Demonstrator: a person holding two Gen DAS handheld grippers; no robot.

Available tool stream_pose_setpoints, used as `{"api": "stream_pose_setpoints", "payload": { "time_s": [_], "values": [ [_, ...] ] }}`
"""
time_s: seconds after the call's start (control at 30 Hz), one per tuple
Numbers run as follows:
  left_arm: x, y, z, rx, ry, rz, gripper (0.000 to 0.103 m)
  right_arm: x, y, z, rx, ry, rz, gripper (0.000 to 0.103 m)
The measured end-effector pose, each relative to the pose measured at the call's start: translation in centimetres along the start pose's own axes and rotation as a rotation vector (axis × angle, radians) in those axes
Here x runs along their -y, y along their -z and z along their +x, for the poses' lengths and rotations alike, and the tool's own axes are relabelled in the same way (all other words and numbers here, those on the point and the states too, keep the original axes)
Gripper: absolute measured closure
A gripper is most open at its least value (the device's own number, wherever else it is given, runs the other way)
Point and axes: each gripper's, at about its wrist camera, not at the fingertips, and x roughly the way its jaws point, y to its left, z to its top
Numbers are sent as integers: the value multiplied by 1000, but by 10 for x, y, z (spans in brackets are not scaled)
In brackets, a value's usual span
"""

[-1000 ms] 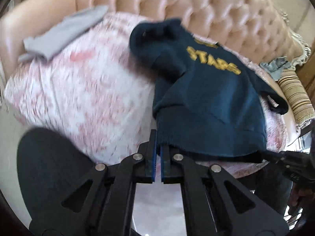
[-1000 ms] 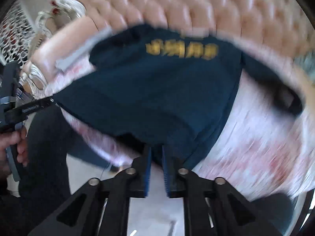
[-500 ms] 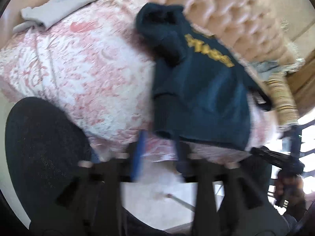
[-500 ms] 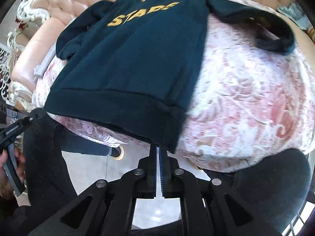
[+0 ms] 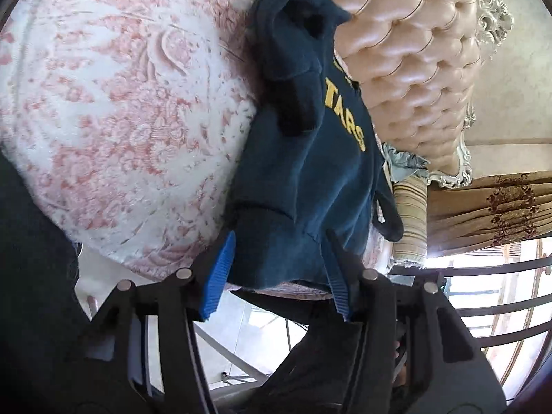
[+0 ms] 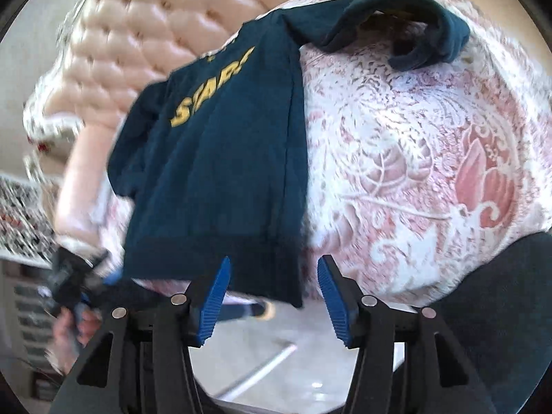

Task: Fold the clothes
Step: 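Grasp the hem with both grippers and lift the sweatshirt off the bed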

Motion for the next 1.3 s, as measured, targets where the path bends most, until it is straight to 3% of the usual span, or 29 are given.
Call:
{"api": "stream_pose_setpoints", "payload": {
  "time_s": [0.17, 0.37, 0.5, 0.57, 0.6, 0.63, 0.67, 0.7, 0.77, 0.97, 1.07, 1.13, 1.3],
  "values": [
    [-6, -5, 9, -23, 35, -42, 49, 9, -7, 10, -21, -26, 69, 45],
    [-13, -9, 13, -36, 83, -96, 49, 6, -4, 21, -26, 14, 59, 45],
    [-11, -11, 16, -42, 69, -88, 56, 2, -3, 27, -38, -3, 40, 45],
    [-9, -11, 16, -45, 59, -78, 63, -1, -2, 31, -44, 12, 30, 45],
    [-8, -12, 17, -46, 49, -67, 82, -2, -2, 31, -42, 16, 24, 45],
    [-6, -11, 16, -41, 24, -49, 96, -4, -2, 30, -33, 14, 12, 52],
    [-3, -10, 14, -38, 16, -38, 96, -5, -2, 29, -24, 11, 1, 63],
    [0, -9, 12, -34, 10, -26, 96, -6, -2, 26, -15, 9, -3, 80],
    [13, -3, 3, -25, 27, 8, 96, -6, -3, 15, 2, -1, 3, 83],
    [35, 13, 1, -78, -21, 51, 96, -19, -5, -39, 93, -1, -30, 86],
    [45, 21, 0, -105, -47, 71, 96, -14, -2, -42, 78, 43, -20, 86],
    [32, 25, 13, -141, -97, 61, 93, -6, 2, -28, 37, 105, -29, 86],
    [36, -13, 0, -14, -120, 59, 88, -2, 10, 5, -10, 255, -109, 85]
  ]
}}
